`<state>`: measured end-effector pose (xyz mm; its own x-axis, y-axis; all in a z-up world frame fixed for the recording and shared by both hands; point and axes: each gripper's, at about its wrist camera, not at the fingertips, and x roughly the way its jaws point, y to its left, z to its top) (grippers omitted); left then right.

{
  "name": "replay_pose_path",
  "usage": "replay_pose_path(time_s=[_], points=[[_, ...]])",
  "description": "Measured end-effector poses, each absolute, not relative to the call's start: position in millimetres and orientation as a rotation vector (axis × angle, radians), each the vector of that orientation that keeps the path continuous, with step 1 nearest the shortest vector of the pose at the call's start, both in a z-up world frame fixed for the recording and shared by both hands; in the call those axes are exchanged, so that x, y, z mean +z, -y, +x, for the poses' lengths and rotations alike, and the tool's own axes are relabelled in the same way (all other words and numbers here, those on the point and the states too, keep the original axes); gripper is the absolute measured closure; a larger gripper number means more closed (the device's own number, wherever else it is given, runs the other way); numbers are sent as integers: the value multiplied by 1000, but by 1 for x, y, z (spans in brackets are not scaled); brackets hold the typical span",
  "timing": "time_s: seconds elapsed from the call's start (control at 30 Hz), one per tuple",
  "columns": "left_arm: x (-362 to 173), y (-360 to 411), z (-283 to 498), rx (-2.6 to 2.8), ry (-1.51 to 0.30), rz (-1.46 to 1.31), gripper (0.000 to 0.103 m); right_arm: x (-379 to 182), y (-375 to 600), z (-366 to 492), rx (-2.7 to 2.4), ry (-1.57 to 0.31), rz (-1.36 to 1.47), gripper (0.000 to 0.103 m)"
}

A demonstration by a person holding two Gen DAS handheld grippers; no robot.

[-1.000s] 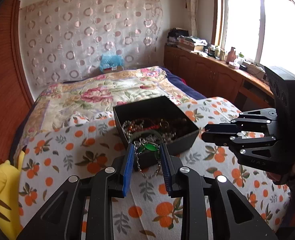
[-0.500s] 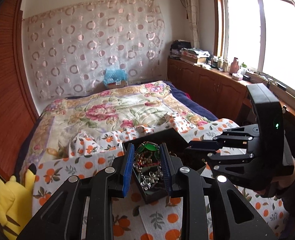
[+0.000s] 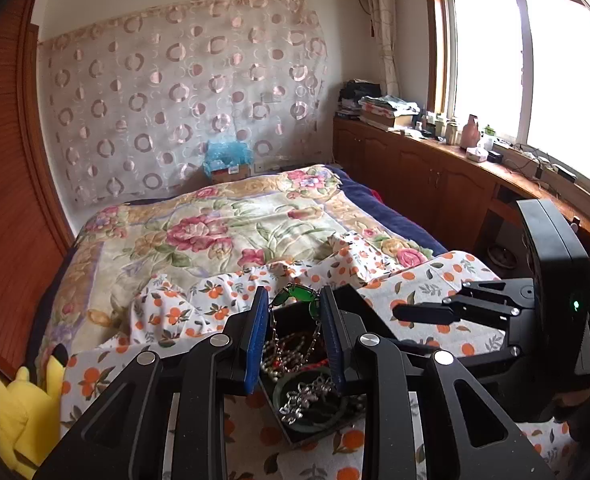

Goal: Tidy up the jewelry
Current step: 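Carry the pendant and brooch into the black box and open both grippers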

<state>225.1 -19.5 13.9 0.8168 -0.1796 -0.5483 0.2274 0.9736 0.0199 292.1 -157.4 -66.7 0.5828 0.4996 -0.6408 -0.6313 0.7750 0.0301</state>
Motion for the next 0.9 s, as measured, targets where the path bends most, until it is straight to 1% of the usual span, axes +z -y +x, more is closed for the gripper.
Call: replay_pose_path(time_s=[0.2, 0.33, 0.53, 0.57, 0.6, 0.63, 0.67, 0.73, 0.8, 0.87, 0.9], points=[[6, 28, 246, -242, -597, 59, 78, -70, 172, 292, 635, -688, -197, 64], [-11, 28, 262, -248, -640, 33, 78, -71, 180, 291, 622, -693, -190, 64], [-30, 30, 267, -256, -680, 35, 78, -74, 187, 291, 610, -701, -187, 64], [-31, 31, 267, -255, -684, 37, 75, -75, 187, 291, 608, -702, -187, 64], [-33, 31, 266, -252, -687, 41, 71, -75, 188, 291, 606, -703, -186, 64], [-33, 31, 267, -247, -687, 42, 56, -76, 188, 291, 604, -704, -183, 64], [-34, 30, 266, -242, -683, 40, 50, -76, 188, 291, 602, -704, -180, 64], [-34, 27, 263, -232, -679, 32, 49, -76, 189, 291, 600, -706, -173, 64], [-35, 22, 257, -219, -683, 18, 45, -76, 190, 288, 597, -704, -164, 64], [-37, 17, 248, -200, -682, 4, 34, -75, 190, 284, 592, -701, -161, 64], [-37, 15, 244, -190, -684, 2, 31, -74, 191, 282, 590, -699, -158, 64]])
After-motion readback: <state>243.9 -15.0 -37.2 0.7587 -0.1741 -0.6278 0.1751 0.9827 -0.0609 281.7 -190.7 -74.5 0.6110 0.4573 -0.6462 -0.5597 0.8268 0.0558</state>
